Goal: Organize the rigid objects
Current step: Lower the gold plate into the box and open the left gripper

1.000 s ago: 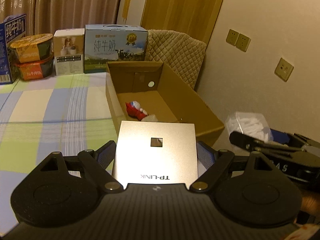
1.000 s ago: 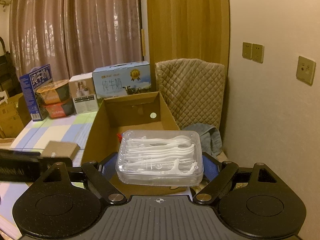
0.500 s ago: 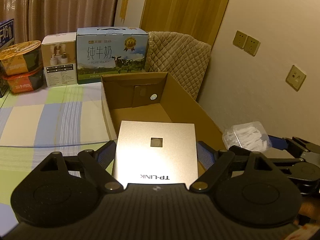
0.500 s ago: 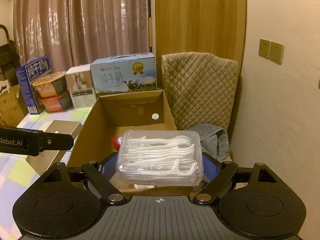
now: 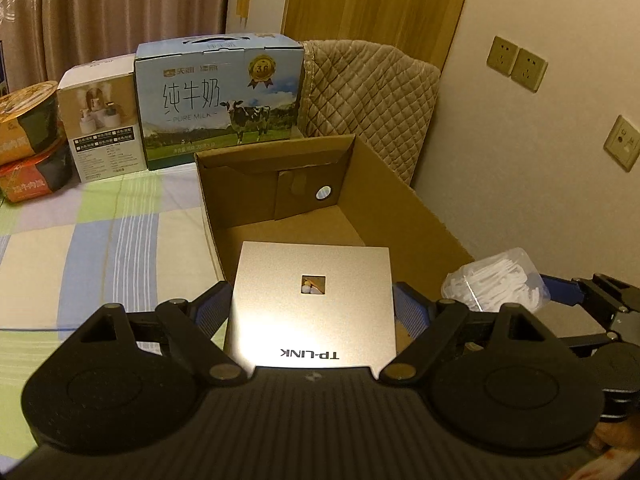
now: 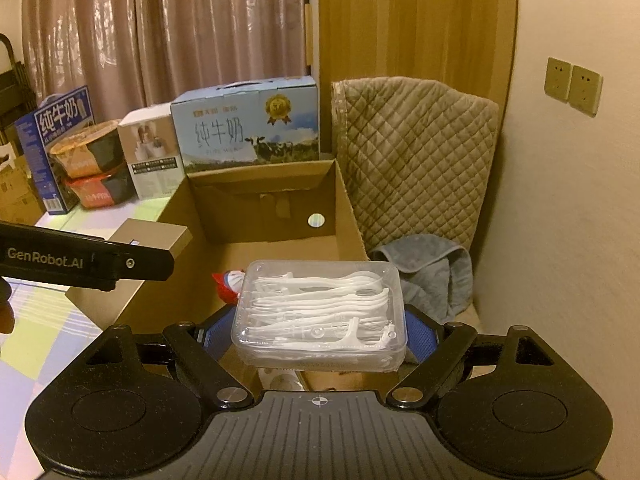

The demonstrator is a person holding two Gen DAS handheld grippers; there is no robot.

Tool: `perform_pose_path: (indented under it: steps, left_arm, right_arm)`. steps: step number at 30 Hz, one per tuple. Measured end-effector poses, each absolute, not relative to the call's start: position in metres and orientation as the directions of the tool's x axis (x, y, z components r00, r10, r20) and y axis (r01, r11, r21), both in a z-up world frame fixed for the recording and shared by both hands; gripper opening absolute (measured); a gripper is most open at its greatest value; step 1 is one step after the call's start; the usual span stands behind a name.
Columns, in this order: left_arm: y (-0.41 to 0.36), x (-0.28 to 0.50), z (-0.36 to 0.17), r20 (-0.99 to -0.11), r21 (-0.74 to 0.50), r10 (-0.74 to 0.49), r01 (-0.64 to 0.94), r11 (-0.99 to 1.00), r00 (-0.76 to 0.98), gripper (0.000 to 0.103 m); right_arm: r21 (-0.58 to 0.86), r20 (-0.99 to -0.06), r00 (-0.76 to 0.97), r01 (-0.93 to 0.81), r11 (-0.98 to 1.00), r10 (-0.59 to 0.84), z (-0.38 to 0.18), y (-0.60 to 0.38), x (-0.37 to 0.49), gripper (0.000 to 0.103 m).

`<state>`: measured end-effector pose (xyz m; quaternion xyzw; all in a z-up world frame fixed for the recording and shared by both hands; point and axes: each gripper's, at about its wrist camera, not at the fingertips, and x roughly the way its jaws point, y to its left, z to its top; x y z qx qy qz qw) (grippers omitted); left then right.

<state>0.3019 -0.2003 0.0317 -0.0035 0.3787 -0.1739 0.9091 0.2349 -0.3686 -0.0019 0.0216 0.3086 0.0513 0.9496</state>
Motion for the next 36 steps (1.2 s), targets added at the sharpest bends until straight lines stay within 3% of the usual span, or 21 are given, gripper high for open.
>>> perform_pose_path:
  steps: [36]
  left_arm:
    - [-0.213,0.321,0.012,-0.71,-0.081,-0.309,0.362,0.929,0.633,0.084]
  right_arm:
    - [0.028,-0.613,0.783,-0.107,0.994,0.102,-0.017,-0.357,0.245,0.083]
